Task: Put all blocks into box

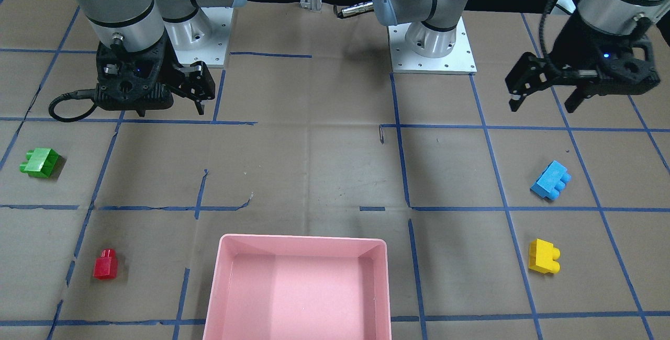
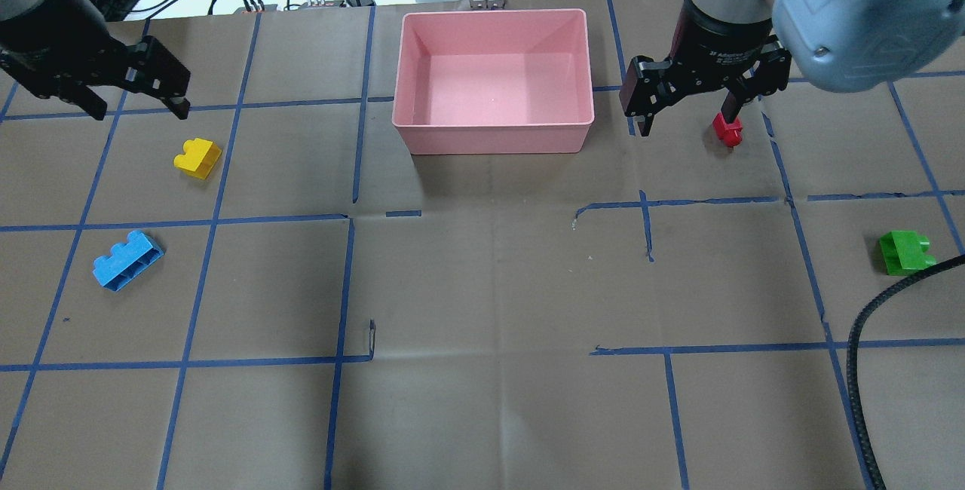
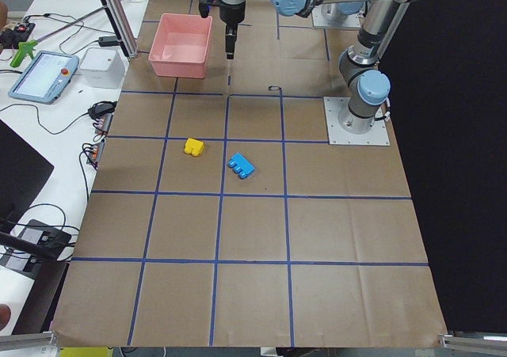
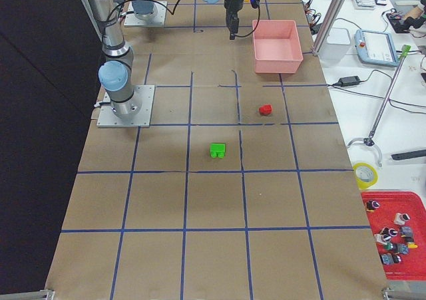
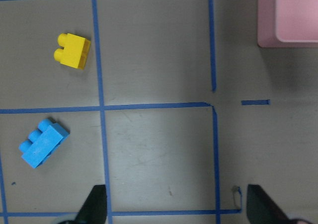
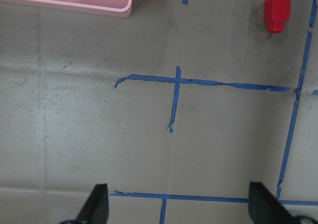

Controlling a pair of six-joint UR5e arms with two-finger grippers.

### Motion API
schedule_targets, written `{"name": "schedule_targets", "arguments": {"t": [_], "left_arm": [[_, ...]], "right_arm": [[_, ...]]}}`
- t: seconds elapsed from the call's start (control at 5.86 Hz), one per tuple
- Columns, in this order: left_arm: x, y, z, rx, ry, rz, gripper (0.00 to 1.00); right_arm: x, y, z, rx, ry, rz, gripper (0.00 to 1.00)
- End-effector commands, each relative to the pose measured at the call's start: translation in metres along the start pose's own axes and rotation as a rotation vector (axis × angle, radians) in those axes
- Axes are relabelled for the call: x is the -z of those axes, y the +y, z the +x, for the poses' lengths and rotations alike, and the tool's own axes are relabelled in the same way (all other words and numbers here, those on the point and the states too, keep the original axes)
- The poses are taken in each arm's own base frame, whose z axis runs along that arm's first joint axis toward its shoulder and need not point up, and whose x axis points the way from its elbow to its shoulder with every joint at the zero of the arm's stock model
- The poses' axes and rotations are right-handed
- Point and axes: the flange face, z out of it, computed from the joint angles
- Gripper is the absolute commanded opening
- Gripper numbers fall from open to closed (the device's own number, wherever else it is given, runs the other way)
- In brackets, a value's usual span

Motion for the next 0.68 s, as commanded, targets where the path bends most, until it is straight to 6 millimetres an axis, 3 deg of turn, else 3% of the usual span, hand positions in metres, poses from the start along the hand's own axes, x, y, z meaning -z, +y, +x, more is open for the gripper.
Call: {"name": "schedule_targets", "arguments": {"t": [0.0, 0.17, 0.34, 0.51], "left_arm": [[-0.028, 0.028, -0.116, -0.029, 0.023, -0.059, 0.99], [-0.056, 0.055, -0.168, -0.098, 0.061, -0.084, 0.99], [-0.067, 0.074, -0.202, -0.097, 0.09, -0.082, 0.98], [-0.07, 0.073, -0.203, -0.218, 0.102, -0.078, 0.98]], "right_arm": [[-0.011, 0.002, 0.0, -0.001, -0.001, -0.017, 1.0], [-0.014, 0.006, 0.002, -0.002, -0.001, -0.023, 1.0], [-0.015, 0.005, 0.005, -0.008, -0.001, -0.023, 1.0], [-0.014, 0.001, 0.034, -0.045, 0.021, -0.021, 1.0]]}}
